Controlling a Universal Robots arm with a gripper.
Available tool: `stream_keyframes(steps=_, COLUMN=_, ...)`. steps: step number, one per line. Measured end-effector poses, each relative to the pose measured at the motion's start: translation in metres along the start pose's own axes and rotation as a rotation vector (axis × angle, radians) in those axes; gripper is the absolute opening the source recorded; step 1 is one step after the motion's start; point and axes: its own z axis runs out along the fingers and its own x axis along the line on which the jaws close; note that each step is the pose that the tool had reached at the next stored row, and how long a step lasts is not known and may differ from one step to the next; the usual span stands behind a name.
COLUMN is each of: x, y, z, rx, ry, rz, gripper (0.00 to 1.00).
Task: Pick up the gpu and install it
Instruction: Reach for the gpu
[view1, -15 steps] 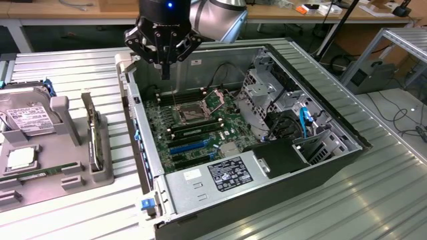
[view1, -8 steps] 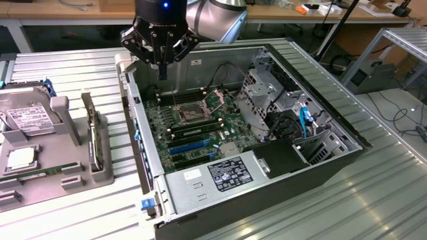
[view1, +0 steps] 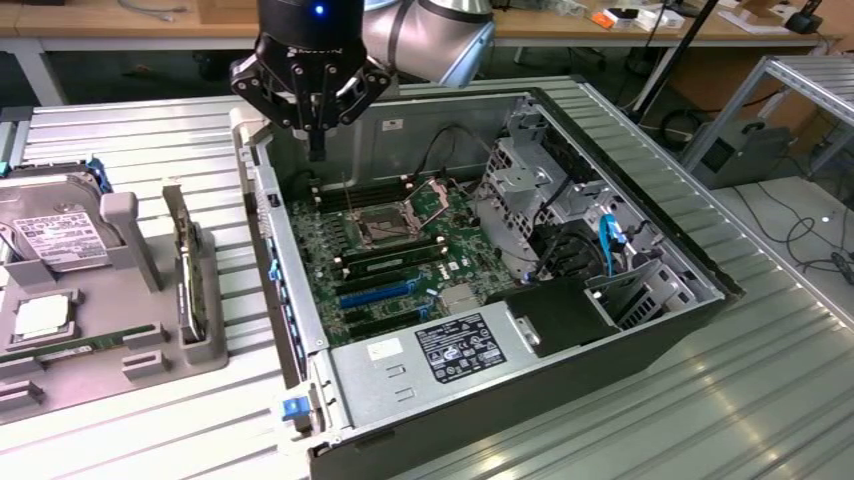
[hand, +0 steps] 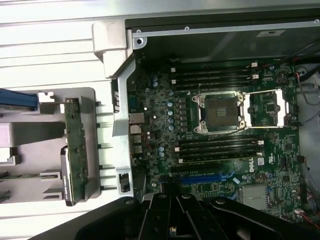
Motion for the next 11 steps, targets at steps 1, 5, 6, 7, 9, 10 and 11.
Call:
stream_keyframes(steps=1, x=0.0005, y=0.0000, z=0.0000, rx=0.0000, ry=0.0000, rz=0.000, gripper=0.11)
stream_keyframes(steps=5, x=0.0024, y=-0.0002, z=-0.0001, rx=0.0000, ry=0.0000, rz=0.000, gripper=0.11)
stream_keyframes(steps=6, x=0.0033, y=-0.0002, z=-0.0001, rx=0.0000, ry=0.0000, rz=0.000, gripper=0.11)
stream_keyframes(steps=7, x=0.0037, y=-0.0003, z=-0.0001, rx=0.0000, ry=0.0000, rz=0.000, gripper=0.11)
stream_keyframes(steps=9, x=0.0046, y=-0.0003, z=-0.0001, rx=0.0000, ry=0.0000, rz=0.000, gripper=0.11)
stream_keyframes(steps=10, x=0.0050, y=-0.0004, z=-0.0001, rx=0.0000, ry=0.0000, rz=0.000, gripper=0.11)
stream_keyframes(steps=11, x=0.0055, y=-0.0004, z=-0.0001, rx=0.0000, ry=0.0000, rz=0.000, gripper=0.11)
